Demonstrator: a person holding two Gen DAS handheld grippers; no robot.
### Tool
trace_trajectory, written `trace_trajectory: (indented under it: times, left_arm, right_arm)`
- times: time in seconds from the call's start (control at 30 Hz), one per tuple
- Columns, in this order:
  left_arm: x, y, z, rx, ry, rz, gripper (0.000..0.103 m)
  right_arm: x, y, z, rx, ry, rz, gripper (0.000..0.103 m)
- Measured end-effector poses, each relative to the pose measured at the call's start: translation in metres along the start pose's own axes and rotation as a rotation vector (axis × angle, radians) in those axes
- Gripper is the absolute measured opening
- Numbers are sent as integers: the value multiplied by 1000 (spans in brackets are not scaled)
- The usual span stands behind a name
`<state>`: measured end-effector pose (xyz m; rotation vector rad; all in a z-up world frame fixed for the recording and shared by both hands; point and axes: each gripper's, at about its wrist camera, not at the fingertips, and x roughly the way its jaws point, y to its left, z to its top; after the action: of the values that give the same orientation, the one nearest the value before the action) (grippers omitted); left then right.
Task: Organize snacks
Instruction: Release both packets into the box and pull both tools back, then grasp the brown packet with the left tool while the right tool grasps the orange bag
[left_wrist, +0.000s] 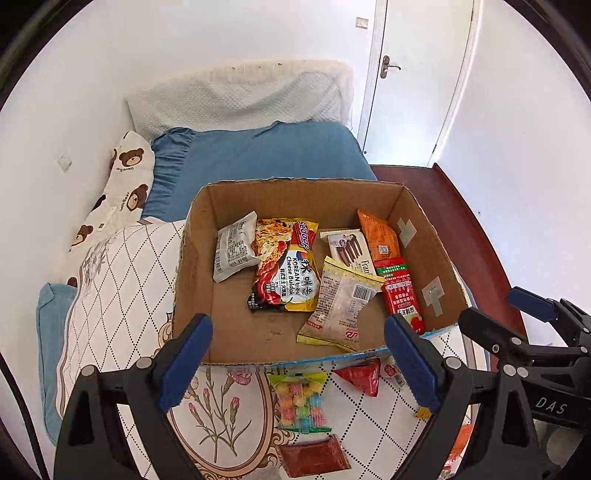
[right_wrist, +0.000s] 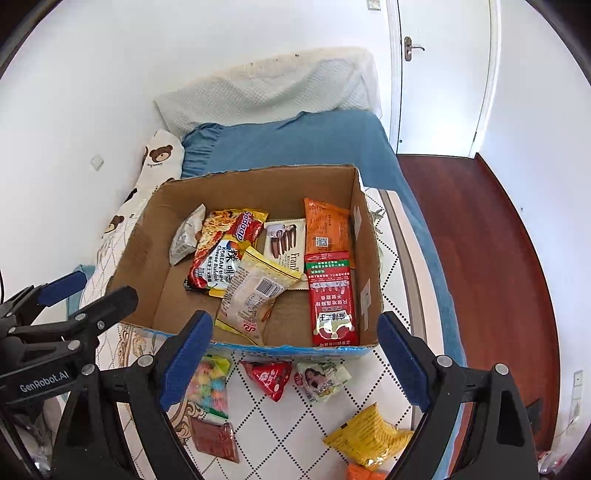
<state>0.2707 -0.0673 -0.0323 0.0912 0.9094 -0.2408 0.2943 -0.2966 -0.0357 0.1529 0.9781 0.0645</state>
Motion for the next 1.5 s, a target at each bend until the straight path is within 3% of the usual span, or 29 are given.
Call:
trace_trajectory:
  times: [0.33,0.5,0.67,0.9,1.0,1.13,1.23,1.3,1.37,1.4,1.43,1.5]
  left_arm:
    - [-51,-2,-19,1,-121,44,95]
    - [-57,-3,-36,14,-118,45,95]
    - [-29,-11,-78,71,-16,66,95]
    - [50,-28,-155,286,237,115,95]
    - [70,-37,-177,390,281,127,95]
    - [94,-54,-193,553,365,78,95]
    - [117,-71,-206,717,410,73,95]
    - [128,-78,-212,781,434,56,95]
    - [135,-81,-212,793,442,36,93]
    - [135,-80,-211,767,454,8,79]
    - [135,-78,-209,720,474,-30,69]
    - [133,-71,-206,595,505,-33,64]
  right_arm:
    - [-48,9,-17,24,-104,45,93]
    - [-53,0,-36,77,-88,71,93]
    - [-39,-20,-78,156,-3,74,93]
    - [6,-69,-159,310,190,24,93]
    - [20,-96,-192,401,246,9,93]
    - [36,-126,-224,496,302,6,92]
    - [52,-134,-236,509,340,30,84]
    - [64,-131,-238,484,359,35,73]
    - [75,-124,-240,452,388,42,65]
    - [79,-119,-240,427,396,39,63]
    - [82,-112,-240,395,405,37,61]
    - [87,-93,-239,309,424,60,59]
